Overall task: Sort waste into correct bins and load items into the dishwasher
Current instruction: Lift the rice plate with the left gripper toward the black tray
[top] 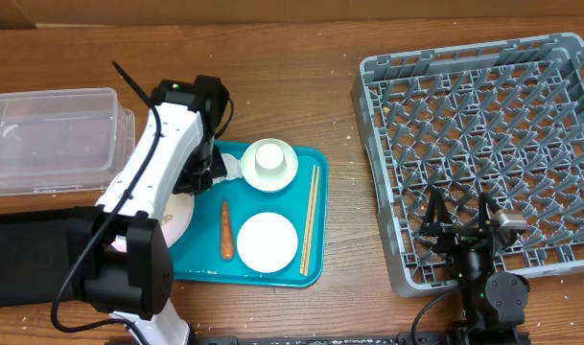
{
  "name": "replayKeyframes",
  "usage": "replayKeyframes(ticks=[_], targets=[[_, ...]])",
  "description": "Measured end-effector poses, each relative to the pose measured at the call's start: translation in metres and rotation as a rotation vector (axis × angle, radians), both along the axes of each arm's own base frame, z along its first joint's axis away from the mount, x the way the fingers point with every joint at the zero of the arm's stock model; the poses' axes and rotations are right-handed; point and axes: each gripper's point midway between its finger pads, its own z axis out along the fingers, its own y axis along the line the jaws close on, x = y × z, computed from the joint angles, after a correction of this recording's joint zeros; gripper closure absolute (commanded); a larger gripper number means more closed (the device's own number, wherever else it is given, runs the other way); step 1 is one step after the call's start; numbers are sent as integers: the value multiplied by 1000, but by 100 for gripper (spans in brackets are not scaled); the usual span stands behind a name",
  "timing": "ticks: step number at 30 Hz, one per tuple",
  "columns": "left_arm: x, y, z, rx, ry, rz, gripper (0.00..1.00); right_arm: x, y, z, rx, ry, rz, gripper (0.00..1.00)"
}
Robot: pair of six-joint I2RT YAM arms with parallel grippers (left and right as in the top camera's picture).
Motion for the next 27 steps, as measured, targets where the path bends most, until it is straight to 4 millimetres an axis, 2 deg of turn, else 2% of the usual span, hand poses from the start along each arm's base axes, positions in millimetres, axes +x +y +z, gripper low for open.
replayKeyframes(ticks=[4,10,18,21,27], targets=[[5,5,8,-1,-16,19,96,0,0,0,0,0,0,0],[9,26,21,-3,-32,91,96,0,0,0,0,0,0,0],[16,68,37,-30,-81,244,96,0,0,0,0,0,0,0],[13,87,36,-43,-85,313,96,0,0,0,1,0,0,0],[20,124,33,-170,-163,453,96,0,0,0,0,0,0,0]])
